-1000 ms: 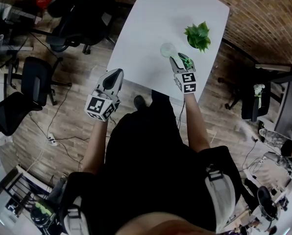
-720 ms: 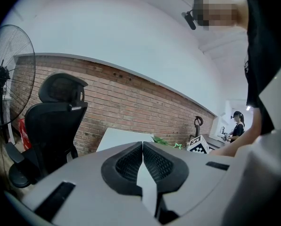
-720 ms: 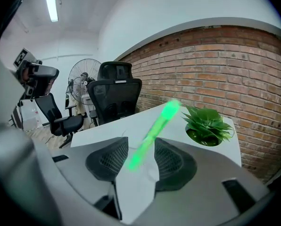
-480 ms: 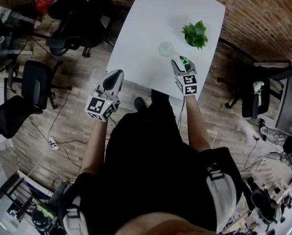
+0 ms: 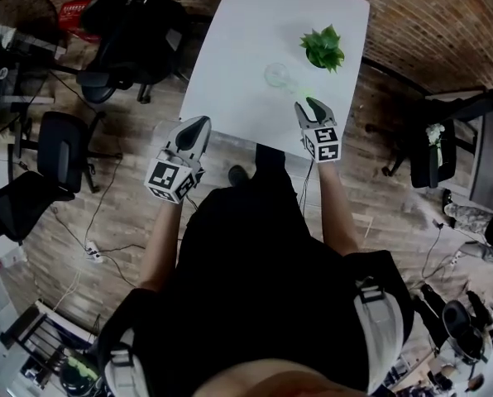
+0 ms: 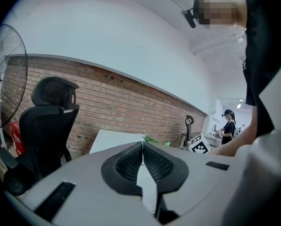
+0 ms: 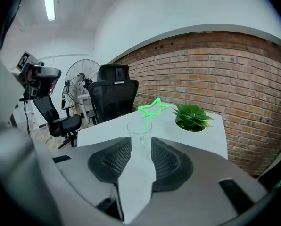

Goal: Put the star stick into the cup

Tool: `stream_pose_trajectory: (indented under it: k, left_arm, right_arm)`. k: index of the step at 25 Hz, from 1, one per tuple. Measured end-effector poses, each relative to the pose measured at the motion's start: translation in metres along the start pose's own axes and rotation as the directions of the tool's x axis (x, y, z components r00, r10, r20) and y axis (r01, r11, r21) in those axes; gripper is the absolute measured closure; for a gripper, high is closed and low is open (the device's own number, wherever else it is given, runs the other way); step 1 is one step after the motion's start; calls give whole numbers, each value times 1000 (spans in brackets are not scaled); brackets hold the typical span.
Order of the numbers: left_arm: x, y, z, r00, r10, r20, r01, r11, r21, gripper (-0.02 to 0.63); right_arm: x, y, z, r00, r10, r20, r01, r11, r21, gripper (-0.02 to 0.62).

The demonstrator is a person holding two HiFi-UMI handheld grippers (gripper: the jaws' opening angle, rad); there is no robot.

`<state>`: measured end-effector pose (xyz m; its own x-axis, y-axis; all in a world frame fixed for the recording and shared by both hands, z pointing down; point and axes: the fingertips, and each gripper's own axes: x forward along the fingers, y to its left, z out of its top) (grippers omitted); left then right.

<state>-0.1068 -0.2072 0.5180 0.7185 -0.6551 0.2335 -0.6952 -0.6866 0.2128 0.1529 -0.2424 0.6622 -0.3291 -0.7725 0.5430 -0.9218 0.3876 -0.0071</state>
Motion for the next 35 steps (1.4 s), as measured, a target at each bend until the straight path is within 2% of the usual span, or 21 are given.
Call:
stream_pose_trajectory:
  k: [3, 5, 6, 16, 24, 35]
  left_arm:
    - [-9, -2, 1, 1000, -10, 3, 10, 1000, 12, 584]
    - [-15, -3, 2, 1000, -16, 3, 16, 1000, 17, 584]
    - [-18, -4, 2, 1000, -19, 3, 19, 1000, 21, 584]
    - [-49, -25, 0, 998, -55, 26, 54, 998, 33, 584]
    - [-60, -26, -4, 997, -71, 28, 71, 997, 10, 584]
    - [-42, -31, -15, 997, -68, 40, 69, 997, -24, 584]
  right_arm:
    - [-14, 10, -4, 1000, 10, 5, -10, 1000, 18, 510]
    - [-23, 16, -4, 1000, 9, 11, -9, 1000, 20, 582]
    - [-28, 20, -4, 1000, 9, 16, -9, 1000, 15, 597]
    - [-65, 65, 1, 999, 17, 44, -14, 998, -65, 597]
    - [-88, 94, 19, 997, 41, 58, -35, 994, -101, 597]
    - [-105, 95, 37, 996, 63, 56, -52, 984, -170, 597]
